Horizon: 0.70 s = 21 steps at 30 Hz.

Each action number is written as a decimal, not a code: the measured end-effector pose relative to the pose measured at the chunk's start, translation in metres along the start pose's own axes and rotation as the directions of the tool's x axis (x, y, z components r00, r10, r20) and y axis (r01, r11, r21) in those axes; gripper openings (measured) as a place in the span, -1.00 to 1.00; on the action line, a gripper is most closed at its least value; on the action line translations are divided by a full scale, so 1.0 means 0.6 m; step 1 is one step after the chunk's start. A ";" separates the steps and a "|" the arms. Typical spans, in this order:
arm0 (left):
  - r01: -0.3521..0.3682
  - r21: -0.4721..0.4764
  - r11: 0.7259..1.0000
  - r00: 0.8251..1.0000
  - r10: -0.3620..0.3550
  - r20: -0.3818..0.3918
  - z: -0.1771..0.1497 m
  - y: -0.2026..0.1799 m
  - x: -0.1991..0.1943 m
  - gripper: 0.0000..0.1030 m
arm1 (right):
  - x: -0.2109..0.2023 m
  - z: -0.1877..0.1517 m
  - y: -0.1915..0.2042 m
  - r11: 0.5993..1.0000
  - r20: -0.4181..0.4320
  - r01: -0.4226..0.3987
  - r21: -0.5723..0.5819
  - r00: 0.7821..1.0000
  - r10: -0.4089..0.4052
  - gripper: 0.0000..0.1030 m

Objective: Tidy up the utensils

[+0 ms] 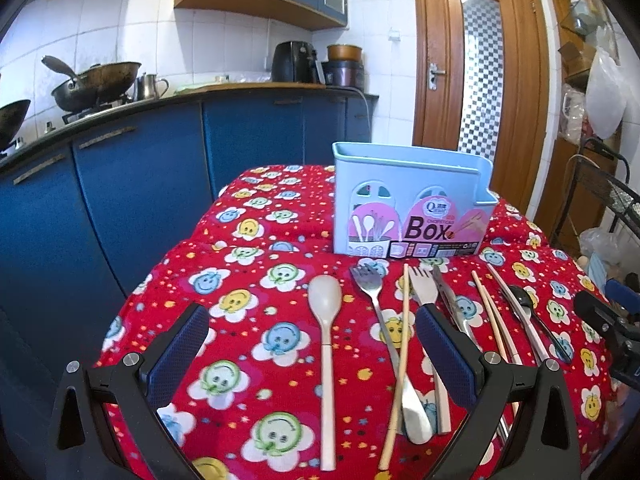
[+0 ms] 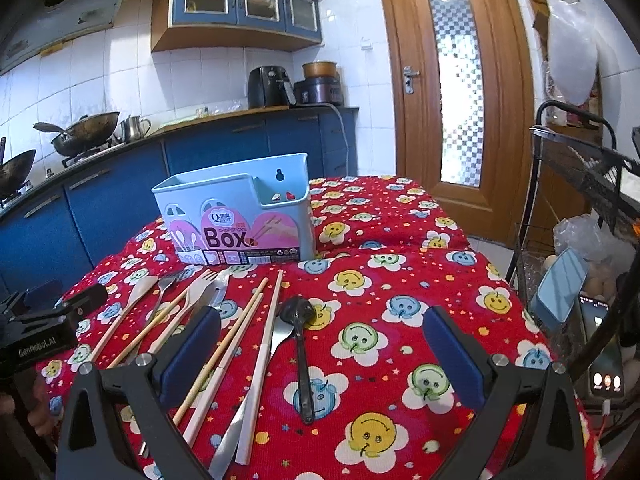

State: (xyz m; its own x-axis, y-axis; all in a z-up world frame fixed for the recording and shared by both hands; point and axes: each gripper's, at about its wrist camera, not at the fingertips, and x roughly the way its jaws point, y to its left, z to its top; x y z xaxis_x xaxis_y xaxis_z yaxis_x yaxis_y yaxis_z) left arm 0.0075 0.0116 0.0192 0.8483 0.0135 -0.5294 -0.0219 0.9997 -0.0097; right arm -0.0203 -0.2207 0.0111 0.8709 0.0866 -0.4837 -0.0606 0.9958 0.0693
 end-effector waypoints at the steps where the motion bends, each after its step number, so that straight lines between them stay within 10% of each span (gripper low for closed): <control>1: -0.003 0.001 1.000 1.000 0.003 -0.012 0.007 0.005 0.001 0.99 | 0.000 0.007 0.001 1.000 -0.013 0.000 -0.013 1.000 0.000 1.00; 10: -0.028 0.062 0.998 0.992 0.036 -0.124 0.048 0.034 0.011 0.99 | 0.038 0.042 0.002 0.997 -0.240 -0.053 -0.057 0.970 0.038 0.85; 21: 0.072 0.100 0.992 0.919 -0.027 -0.392 0.045 0.015 0.090 0.51 | 0.106 0.063 0.002 0.991 -0.485 -0.102 -0.090 0.873 0.046 0.07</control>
State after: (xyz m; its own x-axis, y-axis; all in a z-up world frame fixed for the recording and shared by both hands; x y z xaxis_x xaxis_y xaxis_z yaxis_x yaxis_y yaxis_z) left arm 0.0675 0.0221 0.0131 0.5729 -0.0226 -0.8193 0.0926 0.9950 0.0374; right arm 0.0533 -0.2151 0.0134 0.5210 0.1366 -0.8425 -0.1930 0.9804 0.0396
